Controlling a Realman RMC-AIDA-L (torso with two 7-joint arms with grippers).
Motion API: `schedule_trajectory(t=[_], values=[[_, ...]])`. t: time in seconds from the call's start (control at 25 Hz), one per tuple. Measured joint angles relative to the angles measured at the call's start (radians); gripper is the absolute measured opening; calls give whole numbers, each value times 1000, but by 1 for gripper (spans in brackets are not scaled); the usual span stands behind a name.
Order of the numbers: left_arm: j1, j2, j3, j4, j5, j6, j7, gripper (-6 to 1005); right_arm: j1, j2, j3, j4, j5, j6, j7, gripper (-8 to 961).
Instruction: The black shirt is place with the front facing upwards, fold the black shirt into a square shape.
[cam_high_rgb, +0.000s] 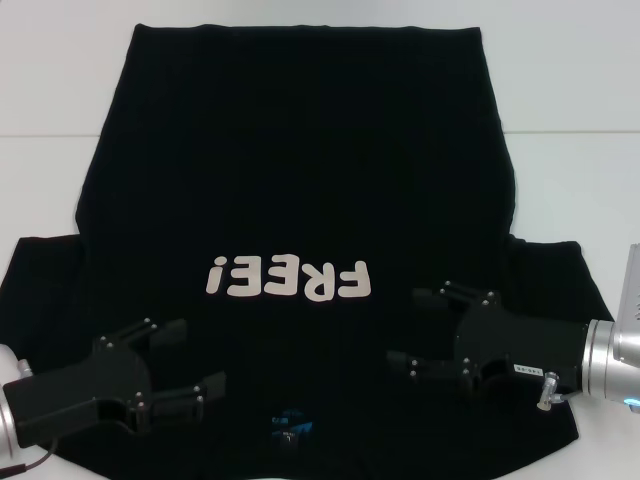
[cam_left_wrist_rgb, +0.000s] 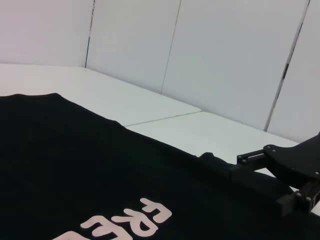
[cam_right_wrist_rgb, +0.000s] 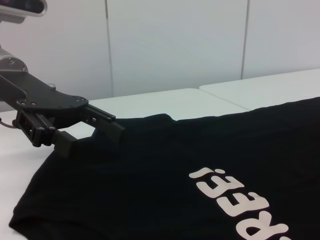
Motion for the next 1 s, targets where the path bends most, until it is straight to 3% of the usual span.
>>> schedule_trajectory(t=[0.4, 0.56, 0.76, 1.0], values=[[0, 1, -2, 0, 0, 2, -7, 947, 0, 1, 0, 1, 0, 0, 4, 926], [-9, 7, -36, 1, 0, 10, -157, 946, 0, 2, 0, 4, 0, 0, 4, 926], [-51, 65, -102, 2, 27, 16, -623, 946, 0, 2, 0, 9, 0, 3, 7, 926], [-76, 126, -212, 32, 118, 65, -978, 946, 0, 2, 0, 11, -1, 5, 9, 926]])
